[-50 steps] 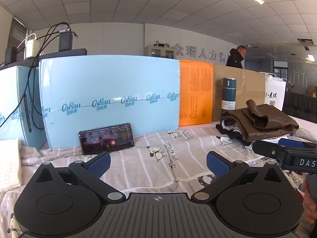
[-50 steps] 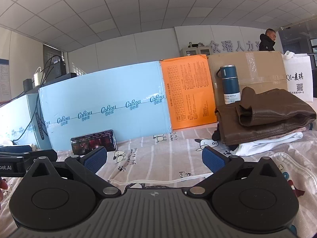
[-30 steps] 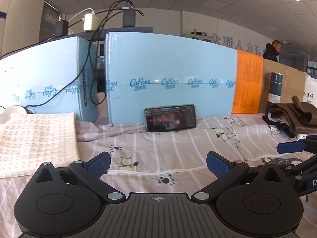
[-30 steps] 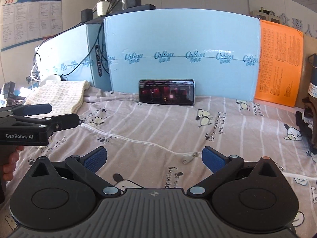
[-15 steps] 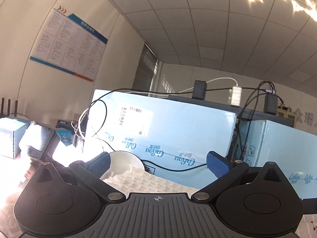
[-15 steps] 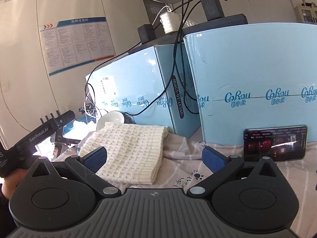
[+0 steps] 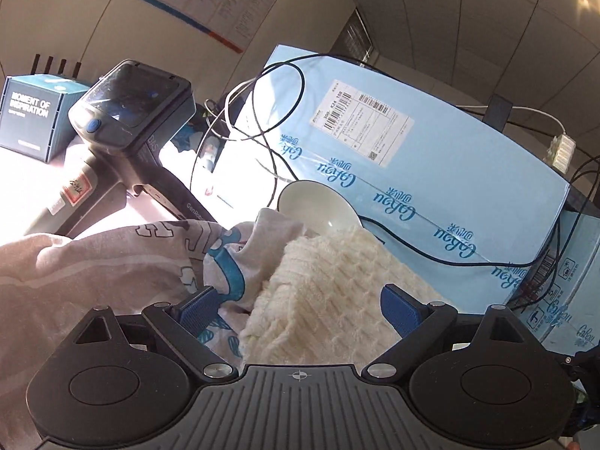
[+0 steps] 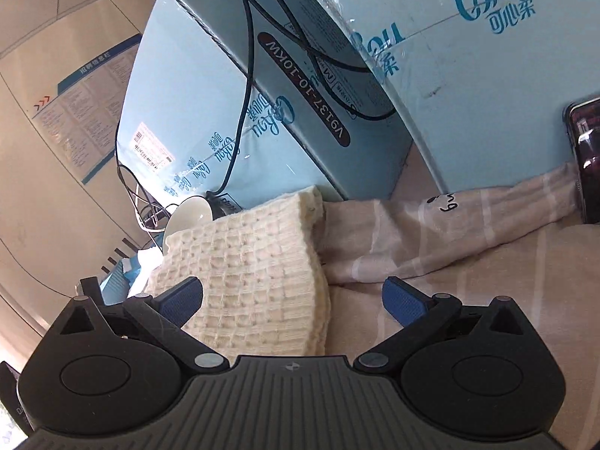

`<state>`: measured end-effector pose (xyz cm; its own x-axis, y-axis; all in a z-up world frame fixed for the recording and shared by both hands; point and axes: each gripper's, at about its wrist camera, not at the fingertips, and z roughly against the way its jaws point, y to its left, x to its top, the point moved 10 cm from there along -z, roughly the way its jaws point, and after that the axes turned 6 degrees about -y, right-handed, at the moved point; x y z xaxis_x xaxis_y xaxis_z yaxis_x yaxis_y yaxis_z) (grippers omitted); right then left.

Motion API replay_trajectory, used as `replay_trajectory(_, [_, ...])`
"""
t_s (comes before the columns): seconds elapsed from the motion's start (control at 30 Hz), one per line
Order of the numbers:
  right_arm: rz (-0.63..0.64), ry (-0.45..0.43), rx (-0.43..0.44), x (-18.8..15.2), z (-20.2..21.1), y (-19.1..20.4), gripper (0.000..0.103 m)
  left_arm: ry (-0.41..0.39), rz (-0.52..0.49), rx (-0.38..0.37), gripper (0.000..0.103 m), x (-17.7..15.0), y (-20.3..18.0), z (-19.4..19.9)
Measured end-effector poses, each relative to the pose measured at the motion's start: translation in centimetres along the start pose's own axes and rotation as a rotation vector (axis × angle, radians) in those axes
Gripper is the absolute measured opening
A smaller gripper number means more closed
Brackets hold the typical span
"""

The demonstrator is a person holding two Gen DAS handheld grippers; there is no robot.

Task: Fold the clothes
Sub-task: 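Move both tools toward the crumpled cream knit top, then grasp the cream knit top with both grippers and lift it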

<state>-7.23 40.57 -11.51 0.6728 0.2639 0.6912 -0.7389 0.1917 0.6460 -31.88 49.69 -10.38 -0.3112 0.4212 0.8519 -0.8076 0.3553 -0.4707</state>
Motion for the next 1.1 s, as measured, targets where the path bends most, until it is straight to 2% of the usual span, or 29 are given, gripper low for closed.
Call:
replay_trajectory(0.13, [-0.034,0.045,0.023,-1.0,-3.7,-0.2,0.103,0.076,0.041,-0.036,0.095,-1.4,-0.7,-1.6])
replay_trajectory(0.2, [-0.024,0.035,0.03,-1.5,-4.8,0.0,0.101,0.087,0.037,-0.039,0.095,-1.7,-0.9,-1.9])
replay_trajectory(0.33, [-0.018,0.031,0.093,-2.2,-5.9,1.4,0.099,0.082,0.02,-0.106,0.094,-1.6,-2.6,-1.6])
replay_trajectory(0.37, [-0.013,0.014,0.092,-2.3,-5.9,1.5,0.096,0.072,-0.005,-0.102,0.088,-1.6,-2.9,-1.4])
replay_trajectory(0.43, [0.008,-0.008,0.07,-2.6,-5.7,1.1,0.072,0.053,-0.055,-0.091,0.076,-1.6,-3.5,-1.1])
replay_trajectory(0.47, [0.018,-0.014,0.054,-2.8,-5.7,0.8,0.065,0.043,-0.08,-0.085,0.066,-1.6,-3.8,-0.9])
replay_trajectory(0.5, [0.019,-0.019,0.041,-2.8,-5.7,0.3,0.051,0.037,-0.083,-0.081,0.055,-1.5,-3.7,-0.8])
replay_trajectory(0.53, [0.01,-0.022,0.043,-2.7,-5.4,0.1,0.044,0.032,-0.081,-0.076,0.05,-1.4,-3.6,-0.8])
replay_trajectory(0.6, [0.004,-0.032,0.067,-2.6,-4.9,-0.1,0.036,0.02,-0.067,-0.064,0.029,-1.1,-3.1,-0.7])
replay_trajectory(0.67, [0.031,-0.055,0.091,-2.4,-4.0,0.1,0.03,-0.007,-0.051,-0.066,0.018,-0.6,-2.6,-0.1])
replay_trajectory(0.73, [0.053,-0.085,0.128,-2.1,-2.9,0.4,0.024,-0.041,-0.07,-0.085,0.017,-0.2,-3.0,0.5])
replay_trajectory(0.87, [0.063,-0.124,0.187,-1.5,-1.1,1.1,0.021,-0.096,-0.157,-0.127,0.016,0.3,-5.0,1.8])
replay_trajectory(1.1, [0.075,-0.202,0.292,0.2,2.8,3.7,0.02,-0.163,-0.148,-0.184,0.016,1.5,-5.9,3.6])
